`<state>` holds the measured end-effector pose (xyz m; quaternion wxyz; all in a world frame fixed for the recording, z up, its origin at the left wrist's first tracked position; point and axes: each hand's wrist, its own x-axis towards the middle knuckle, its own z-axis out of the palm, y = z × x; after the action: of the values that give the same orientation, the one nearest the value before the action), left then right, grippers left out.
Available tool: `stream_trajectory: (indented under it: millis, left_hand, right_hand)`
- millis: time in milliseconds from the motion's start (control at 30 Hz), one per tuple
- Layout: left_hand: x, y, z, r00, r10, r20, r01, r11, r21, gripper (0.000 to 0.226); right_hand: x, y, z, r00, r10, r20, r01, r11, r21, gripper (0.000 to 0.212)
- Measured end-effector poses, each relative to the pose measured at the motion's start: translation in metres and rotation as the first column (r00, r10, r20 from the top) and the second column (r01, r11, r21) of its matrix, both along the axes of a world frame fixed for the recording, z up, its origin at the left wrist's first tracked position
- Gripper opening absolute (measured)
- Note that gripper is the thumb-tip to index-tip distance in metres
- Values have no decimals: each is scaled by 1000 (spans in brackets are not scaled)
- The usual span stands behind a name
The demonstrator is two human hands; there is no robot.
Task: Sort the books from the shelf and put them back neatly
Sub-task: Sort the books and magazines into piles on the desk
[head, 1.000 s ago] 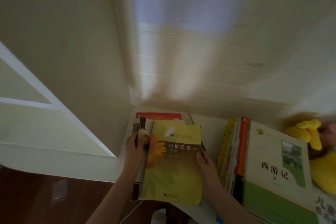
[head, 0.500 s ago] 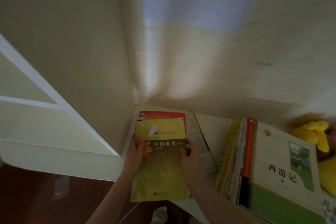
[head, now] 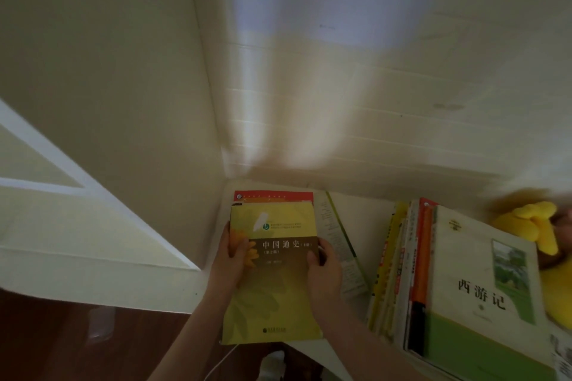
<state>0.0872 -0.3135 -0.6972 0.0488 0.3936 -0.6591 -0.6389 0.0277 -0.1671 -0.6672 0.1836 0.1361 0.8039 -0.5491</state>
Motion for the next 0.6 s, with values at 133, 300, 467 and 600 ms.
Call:
stream_trajectory:
  millis: [133, 300, 467, 600]
  left_hand:
    - [-5, -1, 5, 996, 74, 57, -70, 995, -69, 47]
    - [-11, -5, 12, 994, 29, 108, -25, 999, -44, 49]
    - [-11, -13, 2, 986, 4, 164, -11, 999, 44, 60]
    - [-13, -12, 5, 988, 16, 155, -28, 997, 75, 54]
  right_hand:
    - [-8, -9, 1, 1000, -9, -11, 8, 1000, -18, 34]
    - [-26, 6, -7, 993, 109, 43, -113, 988, 106, 47]
    - [-88, 43, -5, 964, 140, 227, -218, 902, 373, 79]
    - [-103, 49, -20, 884, 160, 440, -365, 824, 433, 99]
